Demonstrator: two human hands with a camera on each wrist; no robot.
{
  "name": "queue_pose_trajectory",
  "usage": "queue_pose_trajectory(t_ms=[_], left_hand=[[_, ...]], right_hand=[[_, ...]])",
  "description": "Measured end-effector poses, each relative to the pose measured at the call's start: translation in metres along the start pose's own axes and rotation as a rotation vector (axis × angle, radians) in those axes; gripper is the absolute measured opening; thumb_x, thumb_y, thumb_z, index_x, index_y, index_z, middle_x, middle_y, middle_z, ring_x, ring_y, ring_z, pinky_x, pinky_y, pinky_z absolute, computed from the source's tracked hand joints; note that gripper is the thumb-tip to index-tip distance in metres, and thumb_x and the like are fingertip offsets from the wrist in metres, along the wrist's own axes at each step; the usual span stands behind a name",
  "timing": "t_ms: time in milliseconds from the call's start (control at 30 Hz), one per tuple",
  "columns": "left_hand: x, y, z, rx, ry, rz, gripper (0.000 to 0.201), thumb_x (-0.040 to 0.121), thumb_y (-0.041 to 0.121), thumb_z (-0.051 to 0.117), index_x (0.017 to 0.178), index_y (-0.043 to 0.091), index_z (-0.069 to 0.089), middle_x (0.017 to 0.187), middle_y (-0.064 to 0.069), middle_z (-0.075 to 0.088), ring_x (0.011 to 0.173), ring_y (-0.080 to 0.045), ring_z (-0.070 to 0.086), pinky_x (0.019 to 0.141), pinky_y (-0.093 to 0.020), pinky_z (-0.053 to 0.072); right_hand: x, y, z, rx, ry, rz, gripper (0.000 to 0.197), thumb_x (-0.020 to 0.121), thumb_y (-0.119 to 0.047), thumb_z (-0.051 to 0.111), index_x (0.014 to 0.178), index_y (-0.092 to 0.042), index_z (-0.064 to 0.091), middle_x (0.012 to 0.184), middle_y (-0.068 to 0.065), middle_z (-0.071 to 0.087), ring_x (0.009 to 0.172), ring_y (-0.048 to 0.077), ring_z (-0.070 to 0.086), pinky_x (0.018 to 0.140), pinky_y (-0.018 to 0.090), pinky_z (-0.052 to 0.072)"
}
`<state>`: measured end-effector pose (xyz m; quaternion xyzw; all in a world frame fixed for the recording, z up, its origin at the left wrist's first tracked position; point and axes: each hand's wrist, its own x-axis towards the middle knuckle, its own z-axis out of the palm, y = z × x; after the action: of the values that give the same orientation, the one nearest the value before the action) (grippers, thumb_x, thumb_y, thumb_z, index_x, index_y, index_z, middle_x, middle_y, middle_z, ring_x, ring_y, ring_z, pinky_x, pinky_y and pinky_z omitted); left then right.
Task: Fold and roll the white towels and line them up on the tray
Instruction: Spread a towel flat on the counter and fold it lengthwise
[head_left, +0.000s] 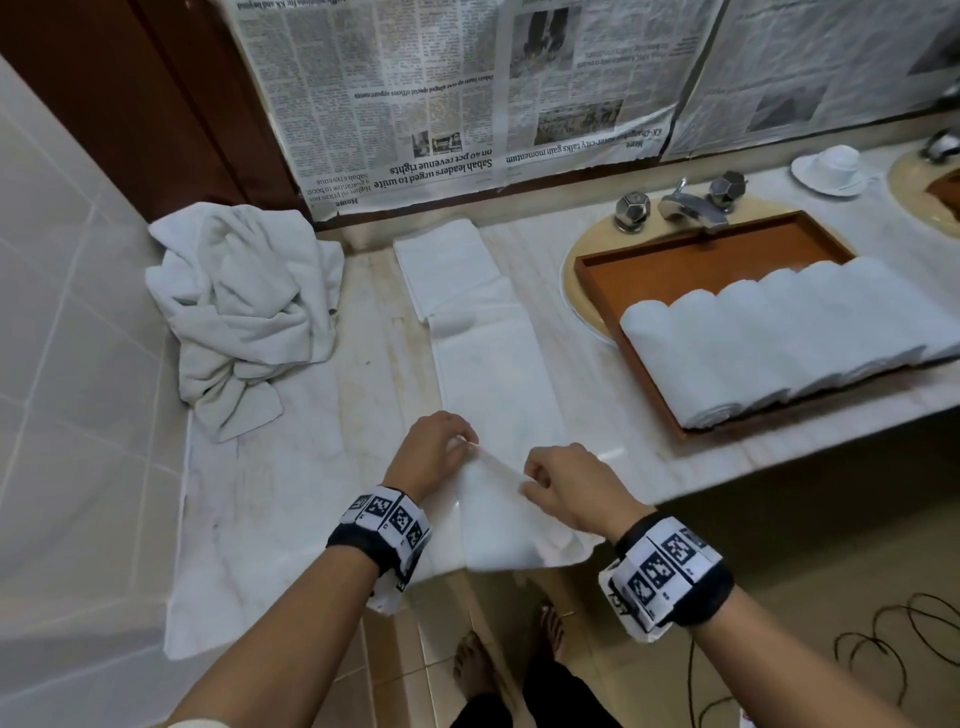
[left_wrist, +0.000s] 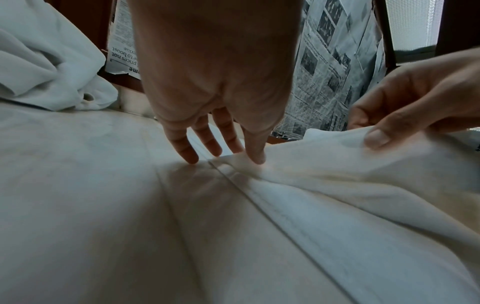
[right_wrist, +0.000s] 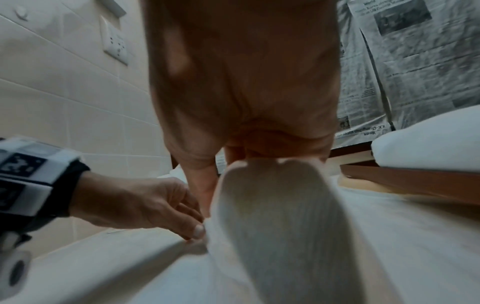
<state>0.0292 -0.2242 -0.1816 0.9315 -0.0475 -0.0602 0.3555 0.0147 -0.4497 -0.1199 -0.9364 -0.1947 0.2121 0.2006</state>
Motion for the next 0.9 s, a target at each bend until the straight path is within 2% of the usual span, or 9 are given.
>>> queue_pose_trajectory(t_ms=[167,333,400,500,567,667,733,800,900], left_hand=[[-0.008,-0.003,0.004,0.027,0.013,-0.04,0.015,0.087,0.003,0.064,0.094,0.013,0.074,0.107,-0.004,0.069,0.1,-0.022,0.064,0.094,-0.034,0.048],[-0.013,-0.005,0.007,0.049,0.04,-0.051,0.018,0.087,0.0,0.063,0.096,0.009,0.076,0.119,-0.004,0.066,0.11,-0.021,0.063,0.095,-0.021,0.041],[-0.015,-0.006,0.009,0.061,0.039,-0.06,0.019,0.088,0.0,0.062,0.096,0.01,0.076,0.122,-0.004,0.066,0.113,-0.02,0.062,0.098,-0.021,0.039],[-0.018,-0.007,0.011,0.057,0.053,-0.08,0.022,0.09,0.0,0.06,0.1,0.011,0.076,0.126,-0.003,0.064,0.116,-0.021,0.061,0.102,-0.021,0.039],[-0.021,-0.009,0.012,0.047,0.066,-0.091,0.024,0.091,0.001,0.06,0.108,0.009,0.075,0.128,-0.004,0.063,0.117,-0.021,0.061,0.104,-0.021,0.038],[-0.024,-0.01,0.012,0.028,0.103,-0.101,0.027,0.093,0.004,0.057,0.116,0.007,0.072,0.133,-0.007,0.062,0.121,-0.023,0.06,0.107,-0.024,0.038],[-0.027,-0.009,0.013,-0.002,0.101,-0.115,0.029,0.096,0.008,0.056,0.121,0.007,0.069,0.138,-0.006,0.057,0.125,-0.022,0.056,0.109,-0.026,0.037],[-0.029,-0.006,0.015,-0.006,0.079,-0.111,0.032,0.098,0.018,0.058,0.128,0.01,0.066,0.144,-0.005,0.052,0.131,-0.02,0.051,0.113,-0.028,0.034],[-0.032,-0.006,0.022,0.046,0.021,-0.101,0.043,0.097,0.026,0.06,0.138,0.012,0.057,0.153,-0.005,0.042,0.142,-0.022,0.036,0.119,-0.028,0.023]], right_hand=[[-0.011,-0.02,0.042,0.164,-0.079,0.005,0.016,0.097,-0.033,0.059,0.104,-0.019,0.063,0.099,0.002,0.066,0.087,0.016,0.062,0.084,0.029,0.052],[-0.013,-0.028,0.068,0.221,-0.075,-0.037,0.019,0.096,-0.032,0.057,0.104,-0.017,0.065,0.095,0.002,0.067,0.085,0.017,0.063,0.082,0.035,0.055],[-0.012,-0.033,0.073,0.255,-0.065,-0.066,0.019,0.096,-0.03,0.057,0.103,-0.014,0.066,0.093,0.004,0.068,0.084,0.018,0.063,0.081,0.035,0.054],[-0.011,-0.033,0.08,0.303,-0.115,-0.076,0.023,0.095,-0.027,0.056,0.111,-0.014,0.067,0.1,0.005,0.069,0.091,0.019,0.062,0.086,0.031,0.052],[-0.01,-0.029,0.079,0.369,-0.135,-0.073,0.027,0.095,-0.025,0.056,0.117,-0.015,0.067,0.101,0.0,0.068,0.092,0.013,0.06,0.089,0.026,0.05],[-0.007,-0.022,0.068,0.44,-0.045,-0.107,0.024,0.096,-0.023,0.057,0.118,-0.016,0.067,0.095,-0.009,0.063,0.086,0.004,0.06,0.085,0.018,0.049],[-0.001,-0.015,0.059,0.419,0.049,-0.139,0.021,0.097,-0.023,0.058,0.115,-0.017,0.067,0.096,-0.011,0.063,0.085,0.002,0.06,0.082,0.013,0.048],[0.009,-0.006,0.051,0.372,0.136,-0.17,0.018,0.097,-0.02,0.058,0.112,-0.016,0.067,0.097,-0.008,0.065,0.084,0.003,0.059,0.082,0.017,0.048],[0.03,0.013,0.046,0.22,0.248,-0.223,0.022,0.095,-0.02,0.058,0.115,-0.013,0.065,0.107,0.0,0.064,0.1,0.015,0.056,0.09,0.032,0.047]])
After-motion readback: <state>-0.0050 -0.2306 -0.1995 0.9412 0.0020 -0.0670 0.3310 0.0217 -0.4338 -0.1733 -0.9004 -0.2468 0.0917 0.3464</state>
